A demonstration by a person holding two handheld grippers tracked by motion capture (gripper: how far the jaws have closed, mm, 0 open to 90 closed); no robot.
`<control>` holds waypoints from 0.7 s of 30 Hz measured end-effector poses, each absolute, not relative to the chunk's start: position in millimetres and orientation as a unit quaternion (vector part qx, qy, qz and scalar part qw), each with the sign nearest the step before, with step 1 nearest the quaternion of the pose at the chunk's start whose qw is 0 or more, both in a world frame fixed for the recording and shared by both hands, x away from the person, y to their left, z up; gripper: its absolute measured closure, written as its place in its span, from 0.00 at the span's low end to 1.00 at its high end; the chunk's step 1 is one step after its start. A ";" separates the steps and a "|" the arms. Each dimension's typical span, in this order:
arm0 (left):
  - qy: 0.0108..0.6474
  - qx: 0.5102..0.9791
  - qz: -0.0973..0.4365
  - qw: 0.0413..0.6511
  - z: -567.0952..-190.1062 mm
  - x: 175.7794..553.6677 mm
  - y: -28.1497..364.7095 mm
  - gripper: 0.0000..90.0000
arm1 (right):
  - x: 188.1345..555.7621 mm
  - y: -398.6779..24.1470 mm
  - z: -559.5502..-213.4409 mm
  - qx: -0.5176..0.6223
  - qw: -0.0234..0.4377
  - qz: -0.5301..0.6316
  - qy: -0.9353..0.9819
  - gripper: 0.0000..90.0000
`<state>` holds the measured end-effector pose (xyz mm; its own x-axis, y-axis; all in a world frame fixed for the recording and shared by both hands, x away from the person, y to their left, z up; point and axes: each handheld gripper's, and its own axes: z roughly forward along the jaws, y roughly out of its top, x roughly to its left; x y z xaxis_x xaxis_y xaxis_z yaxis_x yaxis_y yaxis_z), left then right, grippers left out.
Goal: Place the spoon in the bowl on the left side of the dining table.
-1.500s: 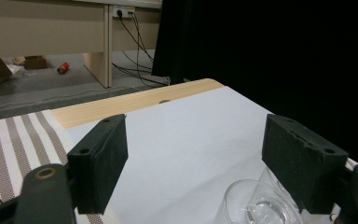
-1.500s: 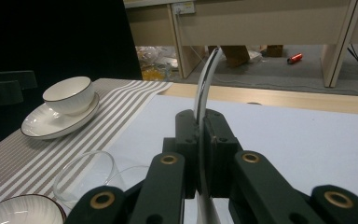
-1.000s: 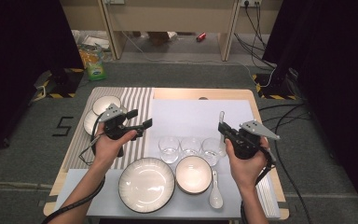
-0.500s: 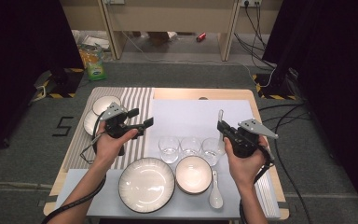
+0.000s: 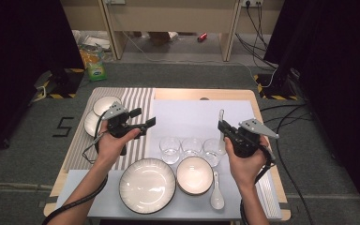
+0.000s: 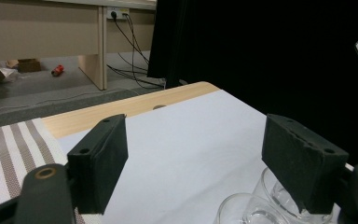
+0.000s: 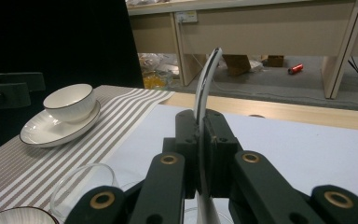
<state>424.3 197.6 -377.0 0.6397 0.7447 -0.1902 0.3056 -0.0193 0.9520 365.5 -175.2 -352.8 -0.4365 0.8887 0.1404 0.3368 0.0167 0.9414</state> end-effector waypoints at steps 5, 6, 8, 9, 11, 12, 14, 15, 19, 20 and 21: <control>0.380 0.690 0.187 0.588 -375.8 425.5 196.7 0.24 | 365.7 -174.3 -352.1 0.461 0.261 0.528 0.663 0.95; 0.380 0.689 0.187 0.588 -375.4 425.6 196.3 0.24 | 365.6 -173.9 -351.9 0.462 0.259 0.529 0.663 0.95; 0.379 0.689 0.187 0.589 -374.8 426.1 195.7 0.24 | 365.7 -173.4 -351.6 0.461 0.260 0.528 0.664 0.95; 0.378 0.689 0.187 0.589 -374.4 426.5 195.2 0.24 | 365.9 -173.2 -351.6 0.460 0.260 0.529 0.664 0.95; 0.377 0.690 0.187 0.589 -374.0 427.0 194.3 0.24 | 366.3 -172.5 -351.7 0.461 0.258 0.530 0.663 0.95; 0.377 0.690 0.187 0.589 -373.8 427.1 193.9 0.24 | 366.8 -172.6 -352.0 0.460 0.259 0.530 0.664 0.95; 0.377 0.689 0.186 0.590 -373.6 427.1 193.3 0.24 | 367.0 -172.2 -352.1 0.460 0.259 0.531 0.663 0.95; 0.376 0.689 0.186 0.590 -373.4 427.0 193.0 0.24 | 366.9 -172.2 -352.0 0.460 0.259 0.530 0.663 0.95; 0.376 0.690 0.186 0.590 -372.9 427.5 192.4 0.24 | 366.6 -172.2 -351.3 0.459 0.260 0.531 0.663 0.95; 0.377 0.689 0.185 0.591 -372.8 427.6 192.3 0.24 | 366.7 -172.8 -350.9 0.458 0.262 0.531 0.663 0.95; 0.376 0.690 0.185 0.591 -372.6 427.9 192.2 0.24 | 366.8 -172.8 -351.0 0.458 0.262 0.532 0.663 0.95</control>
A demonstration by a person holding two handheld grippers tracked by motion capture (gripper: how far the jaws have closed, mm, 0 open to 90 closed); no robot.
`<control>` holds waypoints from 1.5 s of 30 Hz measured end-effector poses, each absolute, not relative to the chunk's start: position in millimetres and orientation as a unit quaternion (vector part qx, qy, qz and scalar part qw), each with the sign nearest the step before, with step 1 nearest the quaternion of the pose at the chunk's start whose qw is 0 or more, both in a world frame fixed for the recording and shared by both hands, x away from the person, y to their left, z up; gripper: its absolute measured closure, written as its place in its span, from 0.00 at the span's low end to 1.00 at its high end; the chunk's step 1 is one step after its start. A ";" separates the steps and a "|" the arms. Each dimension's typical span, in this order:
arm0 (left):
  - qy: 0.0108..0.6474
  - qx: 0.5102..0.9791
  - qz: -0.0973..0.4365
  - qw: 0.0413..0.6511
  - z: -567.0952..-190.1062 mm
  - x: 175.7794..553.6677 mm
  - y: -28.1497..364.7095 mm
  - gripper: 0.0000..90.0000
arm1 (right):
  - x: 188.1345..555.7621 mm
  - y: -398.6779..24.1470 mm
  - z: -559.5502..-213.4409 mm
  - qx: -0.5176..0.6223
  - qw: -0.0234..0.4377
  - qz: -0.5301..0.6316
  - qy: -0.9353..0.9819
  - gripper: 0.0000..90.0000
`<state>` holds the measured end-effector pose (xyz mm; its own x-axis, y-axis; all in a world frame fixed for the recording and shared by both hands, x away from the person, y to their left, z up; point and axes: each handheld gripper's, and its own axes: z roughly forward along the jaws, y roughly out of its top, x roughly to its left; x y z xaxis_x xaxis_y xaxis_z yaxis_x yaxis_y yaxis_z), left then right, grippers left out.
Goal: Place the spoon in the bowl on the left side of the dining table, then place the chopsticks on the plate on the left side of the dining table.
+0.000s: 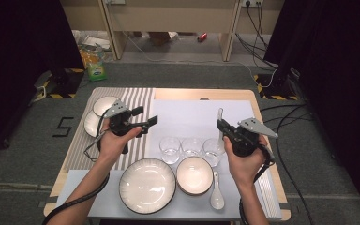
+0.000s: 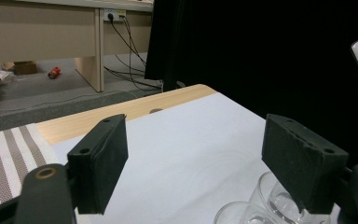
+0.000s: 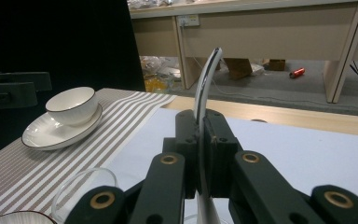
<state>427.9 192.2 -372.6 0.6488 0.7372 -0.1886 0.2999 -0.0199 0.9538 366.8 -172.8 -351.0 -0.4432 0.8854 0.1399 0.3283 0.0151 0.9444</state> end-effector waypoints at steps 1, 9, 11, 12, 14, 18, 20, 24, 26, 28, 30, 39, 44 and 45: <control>0.376 0.689 0.185 0.591 -372.5 428.3 192.1 0.24 | 366.9 -173.2 -350.9 0.457 0.264 0.531 0.663 0.95; 0.373 0.687 0.185 0.595 -368.2 436.5 189.5 0.24 | 369.2 -173.3 -351.4 0.461 0.256 0.535 0.660 0.95; 0.373 0.688 0.185 0.595 -366.9 438.4 187.9 0.24 | 370.1 -173.8 -350.7 0.460 0.256 0.534 0.661 0.95; 0.372 0.687 0.184 0.596 -366.3 439.1 187.1 0.24 | 370.4 -174.4 -350.4 0.460 0.257 0.533 0.662 0.95; 0.370 0.688 0.185 0.596 -365.2 439.8 185.8 0.24 | 371.4 -175.6 -350.6 0.458 0.260 0.534 0.662 0.95; 0.369 0.689 0.185 0.596 -363.9 439.1 184.7 0.24 | 370.3 -176.8 -350.8 0.460 0.261 0.537 0.658 0.95; 0.369 0.690 0.185 0.595 -363.9 438.2 185.2 0.24 | 368.8 -176.1 -350.1 0.462 0.257 0.539 0.656 0.95; 0.370 0.691 0.184 0.594 -364.6 438.8 186.2 0.24 | 367.1 -175.8 -348.9 0.457 0.263 0.537 0.658 0.95; 0.369 0.691 0.183 0.594 -364.6 439.2 185.6 0.24 | 368.0 -175.5 -349.3 0.458 0.261 0.538 0.658 0.95; 0.370 0.689 0.183 0.596 -364.0 439.8 184.8 0.24 | 369.2 -175.6 -349.1 0.457 0.262 0.537 0.658 0.95; 0.371 0.688 0.184 0.596 -363.5 440.6 184.1 0.24 | 371.2 -174.7 -349.1 0.456 0.258 0.541 0.658 0.96; 0.366 0.690 0.183 0.597 -361.5 441.1 178.9 0.24 | 374.4 -172.2 -350.1 0.452 0.257 0.541 0.662 0.95; 0.364 0.689 0.182 0.599 -361.1 440.7 177.7 0.24 | 373.4 -169.1 -350.2 0.451 0.257 0.543 0.660 0.95; 0.364 0.689 0.181 0.600 -361.3 441.0 177.5 0.24 | 373.8 -168.6 -350.6 0.448 0.259 0.543 0.661 0.95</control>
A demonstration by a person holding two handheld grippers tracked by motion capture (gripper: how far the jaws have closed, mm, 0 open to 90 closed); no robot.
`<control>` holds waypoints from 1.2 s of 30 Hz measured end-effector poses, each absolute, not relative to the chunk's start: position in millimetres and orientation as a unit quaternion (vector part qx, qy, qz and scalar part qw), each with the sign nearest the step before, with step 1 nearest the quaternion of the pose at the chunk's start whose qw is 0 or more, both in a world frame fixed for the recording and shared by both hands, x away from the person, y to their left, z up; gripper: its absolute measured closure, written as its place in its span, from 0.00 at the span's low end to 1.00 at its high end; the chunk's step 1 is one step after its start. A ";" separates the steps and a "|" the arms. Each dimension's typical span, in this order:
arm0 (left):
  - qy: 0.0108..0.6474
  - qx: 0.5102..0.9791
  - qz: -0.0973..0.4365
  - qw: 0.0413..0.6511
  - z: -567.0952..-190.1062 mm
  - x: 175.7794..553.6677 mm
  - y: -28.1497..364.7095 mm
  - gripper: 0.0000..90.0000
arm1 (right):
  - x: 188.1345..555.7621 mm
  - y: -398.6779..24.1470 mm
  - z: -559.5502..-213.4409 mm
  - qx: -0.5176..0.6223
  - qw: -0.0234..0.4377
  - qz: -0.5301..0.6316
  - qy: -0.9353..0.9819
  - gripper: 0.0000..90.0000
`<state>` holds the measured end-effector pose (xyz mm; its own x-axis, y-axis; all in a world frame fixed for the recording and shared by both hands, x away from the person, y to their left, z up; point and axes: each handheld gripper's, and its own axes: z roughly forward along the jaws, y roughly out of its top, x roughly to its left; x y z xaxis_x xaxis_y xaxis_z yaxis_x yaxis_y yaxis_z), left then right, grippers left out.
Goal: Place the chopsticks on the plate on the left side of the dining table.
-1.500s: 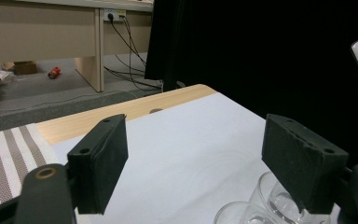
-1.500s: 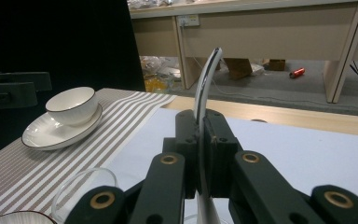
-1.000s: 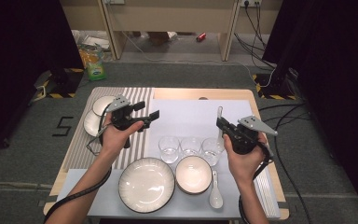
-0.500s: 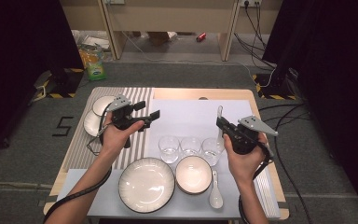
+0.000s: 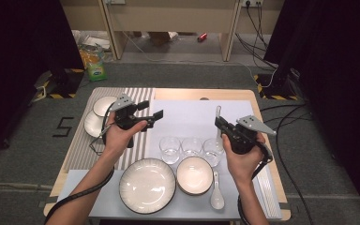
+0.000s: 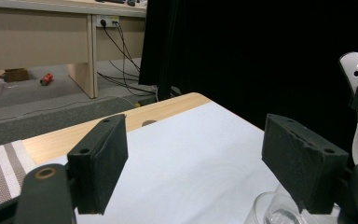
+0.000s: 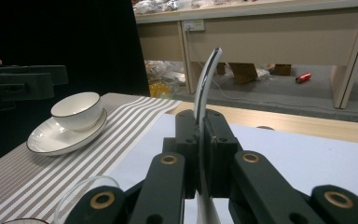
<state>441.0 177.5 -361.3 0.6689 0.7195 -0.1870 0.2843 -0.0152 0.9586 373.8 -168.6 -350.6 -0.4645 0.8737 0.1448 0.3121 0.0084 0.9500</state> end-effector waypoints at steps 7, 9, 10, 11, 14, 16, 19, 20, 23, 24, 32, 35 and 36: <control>0.362 0.687 0.184 0.603 -361.0 441.8 178.7 0.24 | 374.2 -164.2 -350.6 0.445 0.256 0.542 0.665 0.95; 0.362 0.687 0.184 0.603 -361.2 441.9 179.0 0.24 | 374.5 -163.4 -350.6 0.441 0.259 0.543 0.666 0.95; 0.362 0.687 0.184 0.603 -361.0 441.8 179.1 0.24 | 374.2 -162.8 -350.2 0.442 0.257 0.543 0.666 0.95; 0.362 0.687 0.184 0.603 -360.7 441.8 179.2 0.24 | 374.1 -162.5 -350.0 0.441 0.258 0.543 0.666 0.95; 0.360 0.686 0.185 0.605 -359.2 442.0 178.8 0.24 | 374.3 -162.0 -349.9 0.439 0.260 0.544 0.666 0.95; 0.358 0.687 0.184 0.605 -358.2 442.7 178.0 0.24 | 374.2 -161.4 -349.1 0.441 0.257 0.545 0.665 0.95; 0.356 0.687 0.184 0.606 -356.3 443.7 177.1 0.24 | 375.5 -160.8 -348.7 0.440 0.258 0.547 0.664 0.95; 0.357 0.686 0.184 0.607 -355.8 443.9 177.0 0.24 | 376.0 -160.8 -348.6 0.440 0.256 0.547 0.665 0.95; 0.356 0.686 0.186 0.607 -354.7 444.6 176.5 0.24 | 377.6 -161.2 -348.6 0.436 0.261 0.546 0.666 0.95; 0.356 0.686 0.186 0.606 -354.3 444.8 176.3 0.24 | 378.0 -161.0 -348.7 0.436 0.261 0.547 0.665 0.95; 0.349 0.688 0.186 0.609 -349.9 445.8 171.9 0.24 | 379.7 -160.4 -347.2 0.436 0.260 0.547 0.665 0.95; 0.349 0.688 0.185 0.609 -349.4 446.5 170.5 0.24 | 381.0 -160.0 -347.4 0.433 0.263 0.546 0.667 0.95; 0.349 0.688 0.185 0.609 -349.2 446.7 170.3 0.24 | 381.0 -159.2 -347.5 0.435 0.259 0.549 0.665 0.95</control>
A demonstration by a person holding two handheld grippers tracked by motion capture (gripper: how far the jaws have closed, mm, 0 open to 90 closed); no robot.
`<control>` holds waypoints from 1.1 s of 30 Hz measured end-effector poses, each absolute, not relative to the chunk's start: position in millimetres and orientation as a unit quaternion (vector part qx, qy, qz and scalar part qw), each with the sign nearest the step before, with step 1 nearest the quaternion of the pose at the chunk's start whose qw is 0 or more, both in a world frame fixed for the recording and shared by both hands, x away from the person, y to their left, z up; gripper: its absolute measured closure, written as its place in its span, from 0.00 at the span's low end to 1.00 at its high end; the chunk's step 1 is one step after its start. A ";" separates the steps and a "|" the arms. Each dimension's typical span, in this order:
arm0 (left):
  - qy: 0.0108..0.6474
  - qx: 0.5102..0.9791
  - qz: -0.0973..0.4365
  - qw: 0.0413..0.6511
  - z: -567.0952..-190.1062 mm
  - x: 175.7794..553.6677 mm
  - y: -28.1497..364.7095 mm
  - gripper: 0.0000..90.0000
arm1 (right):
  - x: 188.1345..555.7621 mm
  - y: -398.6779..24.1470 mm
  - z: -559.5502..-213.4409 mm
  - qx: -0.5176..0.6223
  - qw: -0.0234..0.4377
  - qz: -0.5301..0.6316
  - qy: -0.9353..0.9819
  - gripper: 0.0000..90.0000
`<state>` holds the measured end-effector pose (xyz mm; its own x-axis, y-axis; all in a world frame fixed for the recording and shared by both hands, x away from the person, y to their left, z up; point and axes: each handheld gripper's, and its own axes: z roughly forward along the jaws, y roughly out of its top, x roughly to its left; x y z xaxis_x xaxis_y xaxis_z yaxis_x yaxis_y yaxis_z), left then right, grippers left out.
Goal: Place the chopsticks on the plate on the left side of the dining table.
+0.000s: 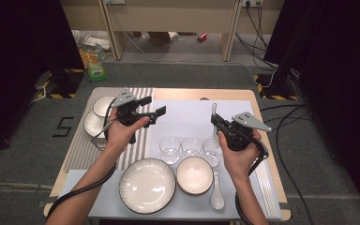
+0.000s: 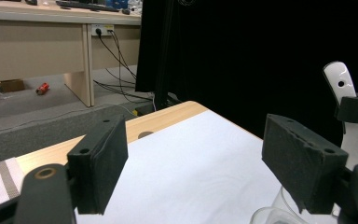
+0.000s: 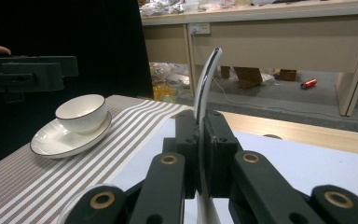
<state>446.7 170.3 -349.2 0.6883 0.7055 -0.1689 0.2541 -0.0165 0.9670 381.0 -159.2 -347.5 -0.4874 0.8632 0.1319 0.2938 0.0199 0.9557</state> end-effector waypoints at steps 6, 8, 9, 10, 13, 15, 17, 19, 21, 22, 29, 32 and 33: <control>0.346 0.689 0.185 0.609 -347.5 448.1 168.6 0.24 | 382.7 -158.6 -346.3 0.433 0.261 0.548 0.667 0.95; 0.345 0.689 0.186 0.609 -346.8 448.2 168.1 0.24 | 383.3 -157.9 -346.4 0.433 0.260 0.548 0.667 0.95; 0.346 0.688 0.185 0.610 -346.5 448.2 167.9 0.24 | 383.4 -157.6 -346.3 0.433 0.260 0.548 0.667 0.95; 0.346 0.688 0.185 0.611 -346.3 448.3 167.8 0.24 | 383.8 -157.3 -346.3 0.432 0.261 0.548 0.667 0.95; 0.346 0.687 0.186 0.611 -346.0 448.5 168.0 0.24 | 384.0 -156.1 -345.7 0.432 0.258 0.549 0.668 0.95; 0.347 0.688 0.186 0.610 -346.0 448.7 168.1 0.24 | 384.3 -155.6 -345.3 0.430 0.258 0.549 0.669 0.96; 0.346 0.689 0.186 0.609 -345.7 448.9 168.1 0.24 | 384.9 -155.5 -344.9 0.429 0.260 0.549 0.669 0.95; 0.346 0.689 0.186 0.609 -345.3 449.3 168.0 0.24 | 385.8 -154.9 -344.5 0.426 0.263 0.551 0.668 0.95; 0.346 0.688 0.186 0.610 -344.8 449.6 167.3 0.24 | 385.9 -154.2 -343.8 0.429 0.259 0.551 0.668 0.95; 0.346 0.688 0.186 0.610 -344.6 449.7 167.0 0.24 | 386.4 -154.1 -343.7 0.427 0.260 0.551 0.668 0.95; 0.344 0.689 0.187 0.610 -342.7 450.4 165.6 0.24 | 387.1 -152.3 -343.6 0.431 0.254 0.551 0.668 0.95; 0.342 0.691 0.188 0.609 -341.9 450.4 164.6 0.24 | 388.0 -152.7 -343.4 0.430 0.257 0.549 0.669 0.95; 0.342 0.690 0.188 0.609 -341.8 450.4 164.4 0.24 | 387.9 -152.3 -343.3 0.432 0.254 0.550 0.668 0.95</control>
<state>450.4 164.4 -341.8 0.6953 0.7014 -0.1568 0.2425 -0.0236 0.9699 387.9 -152.3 -343.3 -0.4987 0.8561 0.1354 0.2978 0.0226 0.9544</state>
